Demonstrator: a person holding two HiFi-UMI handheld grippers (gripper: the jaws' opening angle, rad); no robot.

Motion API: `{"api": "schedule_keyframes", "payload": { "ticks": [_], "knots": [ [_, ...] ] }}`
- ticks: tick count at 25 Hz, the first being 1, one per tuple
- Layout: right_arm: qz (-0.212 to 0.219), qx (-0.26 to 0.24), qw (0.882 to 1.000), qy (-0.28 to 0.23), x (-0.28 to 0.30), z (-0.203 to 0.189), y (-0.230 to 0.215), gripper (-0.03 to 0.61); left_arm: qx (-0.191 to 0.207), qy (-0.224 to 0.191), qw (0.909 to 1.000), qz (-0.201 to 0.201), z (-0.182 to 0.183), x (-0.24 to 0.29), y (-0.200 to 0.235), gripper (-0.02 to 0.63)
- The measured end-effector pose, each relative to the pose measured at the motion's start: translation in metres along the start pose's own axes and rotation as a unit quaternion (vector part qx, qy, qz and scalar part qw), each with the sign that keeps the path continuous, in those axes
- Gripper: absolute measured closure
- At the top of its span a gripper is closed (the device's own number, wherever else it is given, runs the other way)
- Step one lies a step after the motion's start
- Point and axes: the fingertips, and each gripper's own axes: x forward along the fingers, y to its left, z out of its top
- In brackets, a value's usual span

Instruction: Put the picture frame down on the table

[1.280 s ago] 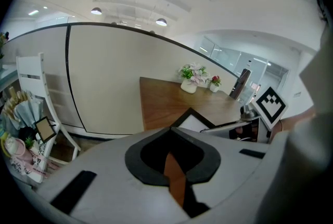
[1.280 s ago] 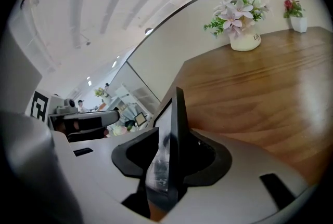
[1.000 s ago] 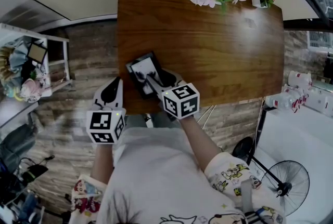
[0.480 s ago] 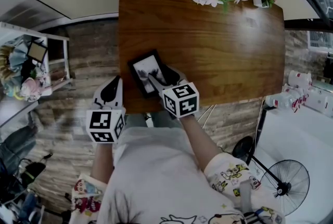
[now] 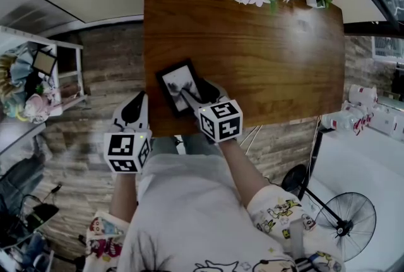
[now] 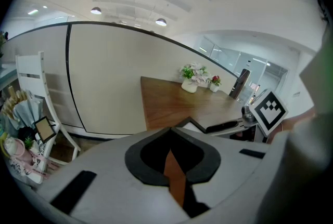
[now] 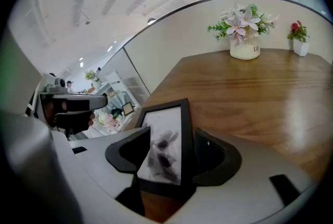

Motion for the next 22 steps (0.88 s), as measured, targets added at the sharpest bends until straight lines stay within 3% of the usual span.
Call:
{"api": "schedule_keyframes", "payload": {
  "ticks": [15,22],
  "knots": [
    [-0.009,0.003,1.0,-0.026,-0.028,0.014,-0.007,0.348,0.014,-0.023,0.9996,0.002,0.019,-0.012,-0.005,0.609],
    [-0.012,-0.006,0.997,-0.071,-0.054,0.042,-0.008,0.348,0.025,-0.047,0.9986,0.006,0.04,-0.022,-0.01,0.609]
  ]
}}
